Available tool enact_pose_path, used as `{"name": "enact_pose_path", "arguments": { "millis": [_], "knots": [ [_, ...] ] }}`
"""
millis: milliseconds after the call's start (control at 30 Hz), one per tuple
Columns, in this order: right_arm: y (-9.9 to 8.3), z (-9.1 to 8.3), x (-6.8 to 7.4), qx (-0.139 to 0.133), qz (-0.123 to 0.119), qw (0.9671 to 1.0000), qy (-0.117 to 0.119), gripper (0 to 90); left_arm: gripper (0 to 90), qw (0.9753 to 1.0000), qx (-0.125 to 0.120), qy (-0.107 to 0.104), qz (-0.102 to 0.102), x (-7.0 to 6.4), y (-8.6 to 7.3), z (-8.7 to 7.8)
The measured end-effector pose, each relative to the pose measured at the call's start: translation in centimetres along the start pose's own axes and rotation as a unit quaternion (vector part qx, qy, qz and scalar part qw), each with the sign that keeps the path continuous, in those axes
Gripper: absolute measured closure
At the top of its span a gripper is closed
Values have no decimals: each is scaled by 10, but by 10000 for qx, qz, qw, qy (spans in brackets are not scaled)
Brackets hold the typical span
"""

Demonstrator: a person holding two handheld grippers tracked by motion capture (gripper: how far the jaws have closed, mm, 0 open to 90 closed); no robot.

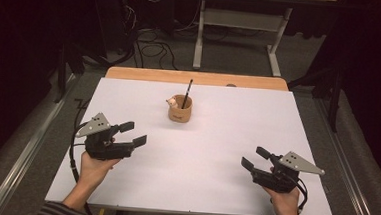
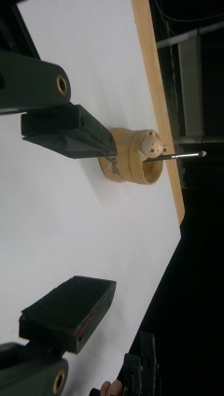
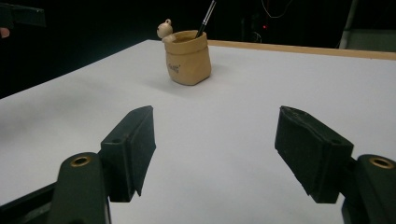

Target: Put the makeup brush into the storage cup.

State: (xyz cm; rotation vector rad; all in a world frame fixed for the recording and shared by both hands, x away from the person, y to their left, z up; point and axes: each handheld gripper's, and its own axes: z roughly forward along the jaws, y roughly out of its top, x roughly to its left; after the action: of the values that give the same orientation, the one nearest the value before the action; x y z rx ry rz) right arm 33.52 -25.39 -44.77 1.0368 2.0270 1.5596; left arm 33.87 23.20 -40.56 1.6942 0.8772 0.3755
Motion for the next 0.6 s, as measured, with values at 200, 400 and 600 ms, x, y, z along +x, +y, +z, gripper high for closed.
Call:
{"name": "enact_pose_path", "arguments": {
  "millis": [200, 400, 600],
  "knots": [
    [0, 0, 0, 3, -3, 10000, -3, 303, 295, 10000, -33, 4, -59, 2, -5, 0],
    [0, 0, 0, 0, -10, 10000, -1, 303, 283, 9999, -54, 31, -144, 3, -11, 0],
    [0, 0, 0, 6, -16, 10000, 1, 303, 278, 9997, -74, 62, -202, 4, -17, 1]
  ]
}}
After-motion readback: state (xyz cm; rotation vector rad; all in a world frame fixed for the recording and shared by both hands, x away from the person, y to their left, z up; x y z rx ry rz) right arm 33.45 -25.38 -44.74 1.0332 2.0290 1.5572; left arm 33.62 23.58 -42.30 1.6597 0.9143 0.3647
